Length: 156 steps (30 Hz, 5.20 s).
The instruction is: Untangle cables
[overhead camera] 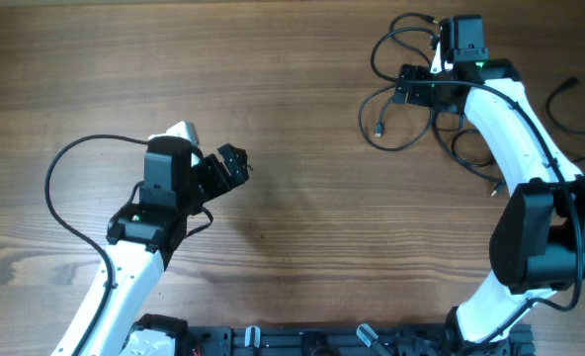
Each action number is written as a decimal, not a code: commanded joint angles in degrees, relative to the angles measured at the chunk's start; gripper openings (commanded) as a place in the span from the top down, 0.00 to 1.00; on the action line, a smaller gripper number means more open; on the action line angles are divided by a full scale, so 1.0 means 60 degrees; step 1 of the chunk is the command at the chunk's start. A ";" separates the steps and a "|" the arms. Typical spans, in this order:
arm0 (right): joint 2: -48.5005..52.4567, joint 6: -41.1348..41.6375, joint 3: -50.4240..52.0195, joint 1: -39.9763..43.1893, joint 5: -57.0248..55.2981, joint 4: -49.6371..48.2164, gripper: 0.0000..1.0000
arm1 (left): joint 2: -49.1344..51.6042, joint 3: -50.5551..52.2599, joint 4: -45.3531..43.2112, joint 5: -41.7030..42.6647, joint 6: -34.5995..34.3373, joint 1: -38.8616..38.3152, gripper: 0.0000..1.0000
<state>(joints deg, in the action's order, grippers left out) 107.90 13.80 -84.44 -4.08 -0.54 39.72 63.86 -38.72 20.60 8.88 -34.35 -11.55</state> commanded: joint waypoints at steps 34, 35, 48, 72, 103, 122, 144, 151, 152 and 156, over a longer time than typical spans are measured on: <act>-0.9632 -0.0040 0.0098 0.0004 -0.0237 0.0109 0.00 | -0.0015 0.0007 -0.0018 -0.0029 0.0189 0.0036 0.00; -0.9624 -0.0040 0.0098 0.0004 -0.0237 0.0113 0.00 | -0.0015 0.0007 -0.0018 -0.0029 0.0189 0.0036 0.00; -1.1326 -0.0036 0.2568 0.0004 -0.0237 0.2397 0.00 | -0.0015 0.0007 -0.0018 -0.0029 0.0189 0.0036 0.00; -1.5781 -0.0051 0.9355 0.0015 -0.0382 0.2466 0.00 | -0.0015 0.0007 -0.0018 -0.0029 0.0189 0.0036 0.00; -1.6782 -0.0040 0.9471 0.0015 -0.0419 -0.1319 0.00 | -0.0015 0.0007 -0.0018 -0.0029 0.0189 0.0036 0.00; -1.7948 -0.0022 1.0069 0.0015 -0.0423 -0.3996 0.00 | -0.0015 0.0007 -0.0018 -0.0029 0.0189 0.0036 0.00; -1.7952 -0.0025 1.2932 0.0015 -0.0419 -0.8725 0.00 | -0.0015 0.0007 -0.0018 -0.0029 0.0189 0.0036 0.00; -1.7952 -0.0025 1.3872 0.0015 -0.0419 -0.8725 0.00 | -0.0015 0.0007 -0.0018 -0.0029 0.0189 0.0036 0.00; -1.7952 -0.0022 1.4039 0.0015 -0.0423 -0.8706 0.00 | -0.0015 0.0007 -0.0018 -0.0029 0.0189 0.0036 0.00; -1.7952 -0.0022 1.4025 0.0015 -0.0419 -0.8185 0.00 | -0.0015 0.0007 -0.0018 -0.0029 0.0189 0.0036 0.00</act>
<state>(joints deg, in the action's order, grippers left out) 0.89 13.80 -0.56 -4.08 -2.02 -9.74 63.86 -38.72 20.62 8.88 -34.13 -11.55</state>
